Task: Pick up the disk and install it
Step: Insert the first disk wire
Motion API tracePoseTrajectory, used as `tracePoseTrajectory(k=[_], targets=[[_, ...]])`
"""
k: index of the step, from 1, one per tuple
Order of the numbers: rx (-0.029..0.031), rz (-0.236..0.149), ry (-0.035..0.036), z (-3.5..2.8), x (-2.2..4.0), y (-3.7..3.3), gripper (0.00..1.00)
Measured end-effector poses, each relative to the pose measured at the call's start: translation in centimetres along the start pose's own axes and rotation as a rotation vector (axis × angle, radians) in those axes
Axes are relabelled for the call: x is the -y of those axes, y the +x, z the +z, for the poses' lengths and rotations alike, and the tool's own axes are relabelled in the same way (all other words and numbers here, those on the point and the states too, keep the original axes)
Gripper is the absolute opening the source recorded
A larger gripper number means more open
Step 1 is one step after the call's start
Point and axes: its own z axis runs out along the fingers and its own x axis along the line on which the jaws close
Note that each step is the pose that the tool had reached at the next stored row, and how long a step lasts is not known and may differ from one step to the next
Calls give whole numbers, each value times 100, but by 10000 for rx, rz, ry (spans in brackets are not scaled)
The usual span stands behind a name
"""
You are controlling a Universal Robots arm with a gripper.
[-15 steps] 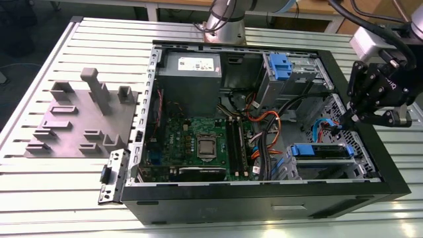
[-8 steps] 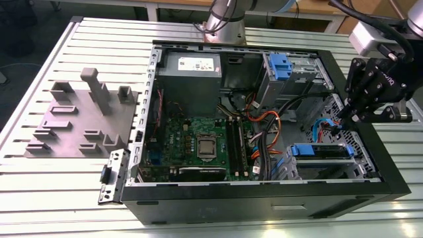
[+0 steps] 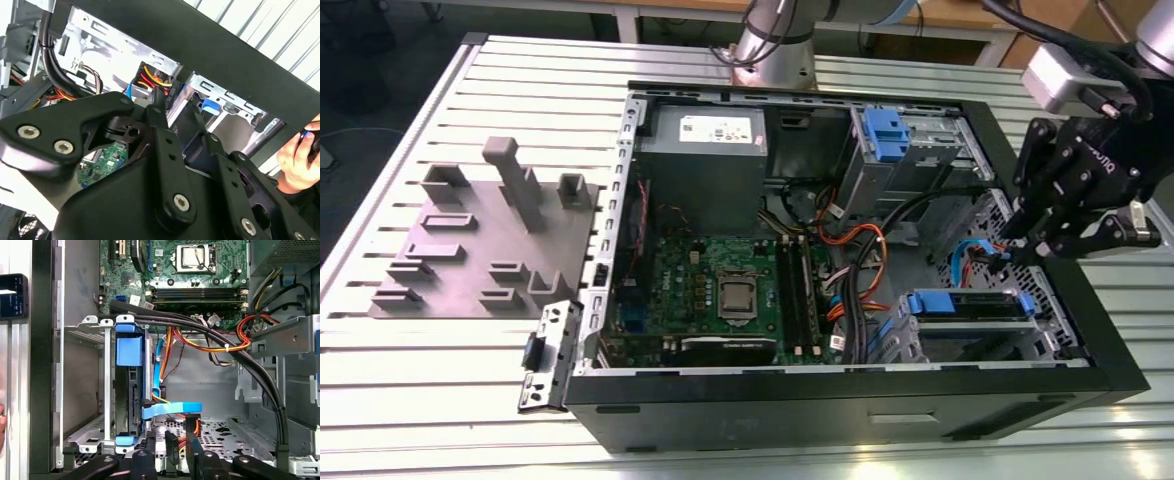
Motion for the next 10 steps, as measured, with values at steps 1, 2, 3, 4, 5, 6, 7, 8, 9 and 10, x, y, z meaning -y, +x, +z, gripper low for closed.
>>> tracePoseTrajectory(k=[1, 2, 3, 4, 5, 6, 7, 8, 9, 10], targets=[[-23, 1, -3, 11, 5, -2, 37], [-56, 2, -3, 24, 12, -3, 37], [-135, 4, -4, 64, 32, -6, 37], [-147, 4, -4, 73, 36, -6, 36], [-155, 5, -4, 77, 37, -7, 29], [-160, 6, -4, 77, 37, -6, 23], [-166, 6, -4, 77, 37, -6, 23], [-167, 6, -4, 77, 37, -6, 17], [-170, 5, -4, 73, 38, -6, 17], [-171, 5, -4, 62, 36, -6, 17]])
